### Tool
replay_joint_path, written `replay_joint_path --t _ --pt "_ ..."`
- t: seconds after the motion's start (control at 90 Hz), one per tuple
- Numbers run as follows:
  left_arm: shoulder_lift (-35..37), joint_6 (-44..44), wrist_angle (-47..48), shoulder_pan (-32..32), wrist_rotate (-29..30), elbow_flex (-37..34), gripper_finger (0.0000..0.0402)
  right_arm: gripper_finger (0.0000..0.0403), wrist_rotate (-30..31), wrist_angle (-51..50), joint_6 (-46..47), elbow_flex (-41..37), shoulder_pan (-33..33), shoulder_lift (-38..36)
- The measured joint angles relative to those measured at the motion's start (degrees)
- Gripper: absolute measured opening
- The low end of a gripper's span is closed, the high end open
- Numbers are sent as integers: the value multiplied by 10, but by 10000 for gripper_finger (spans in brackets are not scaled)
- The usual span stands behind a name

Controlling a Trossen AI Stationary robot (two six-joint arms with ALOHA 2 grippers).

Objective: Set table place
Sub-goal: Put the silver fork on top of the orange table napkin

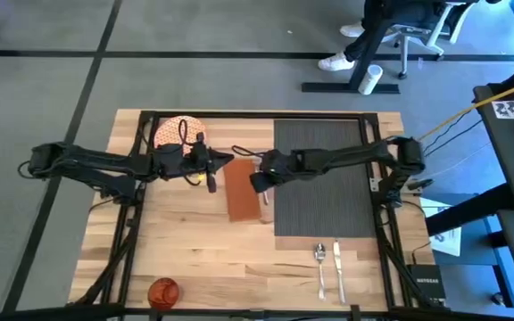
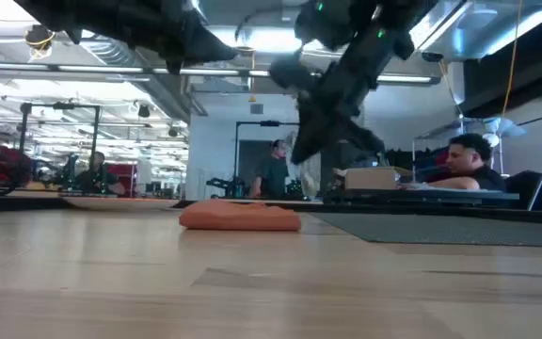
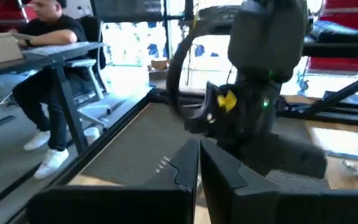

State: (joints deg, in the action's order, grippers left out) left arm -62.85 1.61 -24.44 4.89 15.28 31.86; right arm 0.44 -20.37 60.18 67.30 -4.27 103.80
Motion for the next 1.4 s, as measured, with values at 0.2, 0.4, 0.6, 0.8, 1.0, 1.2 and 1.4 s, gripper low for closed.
replay_joint_path --t 0.2,0.4,0.6,0.8,1.0,1.2,1.4 --pt "0 0 4 0 2 0 0 0 -5 -23 -2 62 1 52" --pt "0 0 13 2 6 0 0 0 -11 -105 -13 140 1 106" --pt "0 0 17 1 6 0 0 1 -17 -123 -20 186 1 148" --pt "0 0 17 1 7 0 0 22 -18 -100 -21 188 -3 145" --pt "0 1 20 1 7 0 0 66 -32 -80 -22 188 -3 143" --pt "0 1 21 1 7 0 0 113 -56 -67 -43 188 -3 143" --pt "0 4 26 1 6 0 0 122 -59 -87 -92 188 14 143"
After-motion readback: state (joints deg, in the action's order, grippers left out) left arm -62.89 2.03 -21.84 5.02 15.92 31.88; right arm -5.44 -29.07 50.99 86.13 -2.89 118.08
